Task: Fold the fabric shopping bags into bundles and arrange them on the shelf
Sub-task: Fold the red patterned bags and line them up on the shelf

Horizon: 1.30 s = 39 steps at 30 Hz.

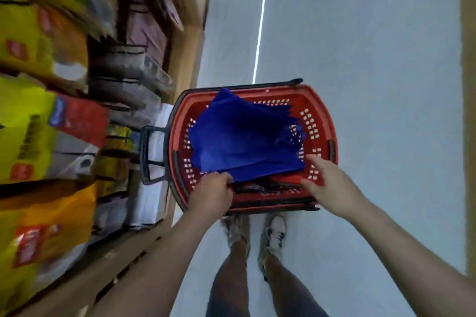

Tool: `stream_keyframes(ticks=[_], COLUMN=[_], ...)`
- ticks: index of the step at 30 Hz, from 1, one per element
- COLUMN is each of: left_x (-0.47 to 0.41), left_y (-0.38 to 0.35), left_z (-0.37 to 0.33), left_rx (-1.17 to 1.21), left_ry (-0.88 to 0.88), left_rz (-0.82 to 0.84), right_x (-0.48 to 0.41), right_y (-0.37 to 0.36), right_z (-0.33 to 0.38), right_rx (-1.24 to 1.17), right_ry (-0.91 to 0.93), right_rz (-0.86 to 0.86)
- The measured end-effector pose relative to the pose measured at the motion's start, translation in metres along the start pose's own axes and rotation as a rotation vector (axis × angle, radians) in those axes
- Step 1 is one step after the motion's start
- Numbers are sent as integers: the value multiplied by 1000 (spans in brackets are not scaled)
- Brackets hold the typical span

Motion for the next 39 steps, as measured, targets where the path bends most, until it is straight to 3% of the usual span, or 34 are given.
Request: stream_keyframes(ticks=[8, 15, 18, 21, 25, 28, 31, 33, 37, 39], left_x=[-124, -148, -153, -147, -121, -88, -43, -11, 49, 79], left_y=[-185, -222, -195, -135, -49, 14, 69, 94, 104, 120], left_z=[4, 5, 10, 6, 9, 27, 29, 6, -74, -99], left_rx=[-95, -209, -169, -109, -38, 36, 159, 316, 647, 721], left_ry=[-96, -161, -95, -81, -98, 26, 132, 41, -142, -151], left_rz=[362, 379, 237, 14, -277, -510, -634, -594, -86, -68], right_x=[-121, -162, -161, -155, -125, -96, -65, -44, -5, 20], right_y=[-144, -169, -162, -124, -51, -7, 31, 53, 76, 72], right_z=[-123, -150, -153, -127, -75, -30, 26, 62, 117, 149], right_rx=[220, 306, 308, 233, -32, -288, -458, -557, -764, -909], right_ry=[-145, -208, -246, -137, 9, 83, 149, 177, 55, -8], right_rz=[292, 403, 348, 105, -162, -206, -276, -315, -295, -174])
Point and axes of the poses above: each hand's wrist, its own x-axis away from the middle knuckle, its own y-axis out of the back of the hand, z = x × y, the point moved 9 cm from there along -x, towards the middle knuckle, and after that the axes turned 13 degrees about -x, right-handed, at the moved point
